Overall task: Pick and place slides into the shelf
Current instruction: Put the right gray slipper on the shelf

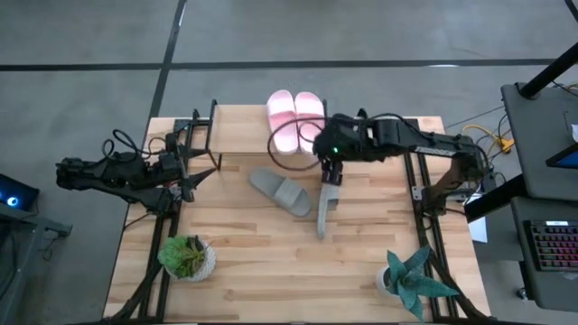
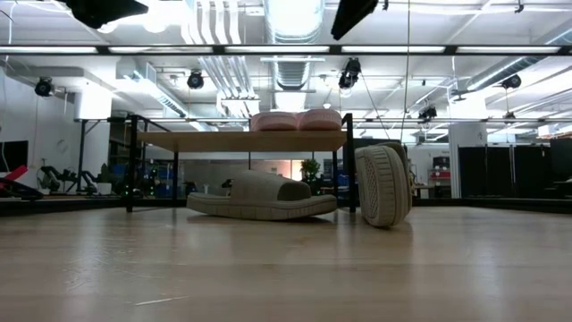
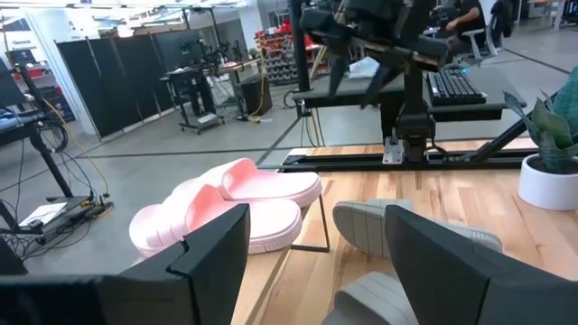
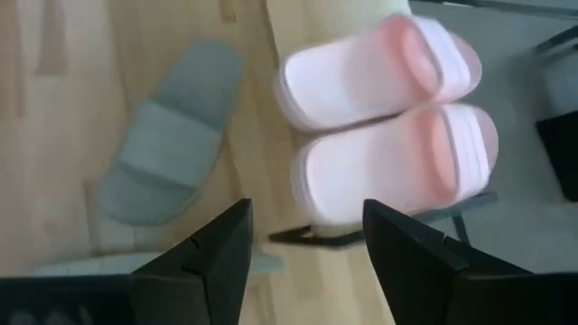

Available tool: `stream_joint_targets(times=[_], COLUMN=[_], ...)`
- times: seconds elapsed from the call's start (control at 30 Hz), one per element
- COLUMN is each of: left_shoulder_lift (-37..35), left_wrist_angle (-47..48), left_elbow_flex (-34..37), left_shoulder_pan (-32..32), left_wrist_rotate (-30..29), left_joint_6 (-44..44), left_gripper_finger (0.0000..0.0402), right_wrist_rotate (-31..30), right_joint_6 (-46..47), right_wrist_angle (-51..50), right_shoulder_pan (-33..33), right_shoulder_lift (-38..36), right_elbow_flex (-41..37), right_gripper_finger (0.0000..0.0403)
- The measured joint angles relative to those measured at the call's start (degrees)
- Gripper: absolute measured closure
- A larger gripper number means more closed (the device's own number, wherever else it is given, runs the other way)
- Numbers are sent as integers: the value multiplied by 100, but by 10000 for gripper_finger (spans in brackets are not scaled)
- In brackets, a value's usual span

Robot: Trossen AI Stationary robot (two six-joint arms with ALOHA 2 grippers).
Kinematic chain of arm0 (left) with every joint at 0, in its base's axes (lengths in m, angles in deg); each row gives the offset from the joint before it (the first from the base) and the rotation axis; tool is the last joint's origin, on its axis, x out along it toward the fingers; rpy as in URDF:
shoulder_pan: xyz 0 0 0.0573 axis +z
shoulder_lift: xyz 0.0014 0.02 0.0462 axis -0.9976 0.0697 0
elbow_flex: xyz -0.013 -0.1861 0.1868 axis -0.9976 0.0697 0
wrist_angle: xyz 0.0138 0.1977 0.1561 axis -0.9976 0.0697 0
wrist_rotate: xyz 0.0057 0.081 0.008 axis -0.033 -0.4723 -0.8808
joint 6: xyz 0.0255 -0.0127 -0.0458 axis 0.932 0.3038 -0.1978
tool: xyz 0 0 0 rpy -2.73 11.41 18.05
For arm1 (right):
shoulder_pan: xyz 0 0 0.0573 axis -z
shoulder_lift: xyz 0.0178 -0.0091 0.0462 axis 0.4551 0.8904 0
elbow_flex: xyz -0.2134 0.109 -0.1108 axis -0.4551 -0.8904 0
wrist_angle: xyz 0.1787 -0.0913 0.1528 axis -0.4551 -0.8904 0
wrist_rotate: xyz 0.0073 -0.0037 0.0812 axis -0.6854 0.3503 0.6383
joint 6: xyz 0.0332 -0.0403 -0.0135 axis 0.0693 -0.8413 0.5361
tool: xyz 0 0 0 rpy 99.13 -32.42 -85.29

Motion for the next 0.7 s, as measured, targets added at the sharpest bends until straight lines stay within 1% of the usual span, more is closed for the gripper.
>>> stream_joint_targets(times=[0.13,0.2,0.37,0.47,0.7], left_shoulder_lift=[70,126,209,240,279], left_wrist_angle=[-2,-15,-10,1,-55], left_elbow_flex=[13,19,47,68,68], left_shoulder_pan=[-2,-1,-2,-1,-1], left_wrist_rotate=[1,-1,-1,0,0], left_joint_6=[0,0,2,2,2], left_gripper_finger=[162,162,162,162,162], right_wrist_rotate=[-568,-716,-748,-745,-737], right_joint_6=[398,692,1541,1808,2352], right_wrist_angle=[0,3,238,307,521], right_shoulder_pan=[-282,-406,-772,-1044,-1584], right_shoulder_lift=[-370,-575,-976,-1119,-1146], right_elbow_flex=[-703,-1084,-2015,-2518,-3245], right_gripper_finger=[202,202,202,202,202])
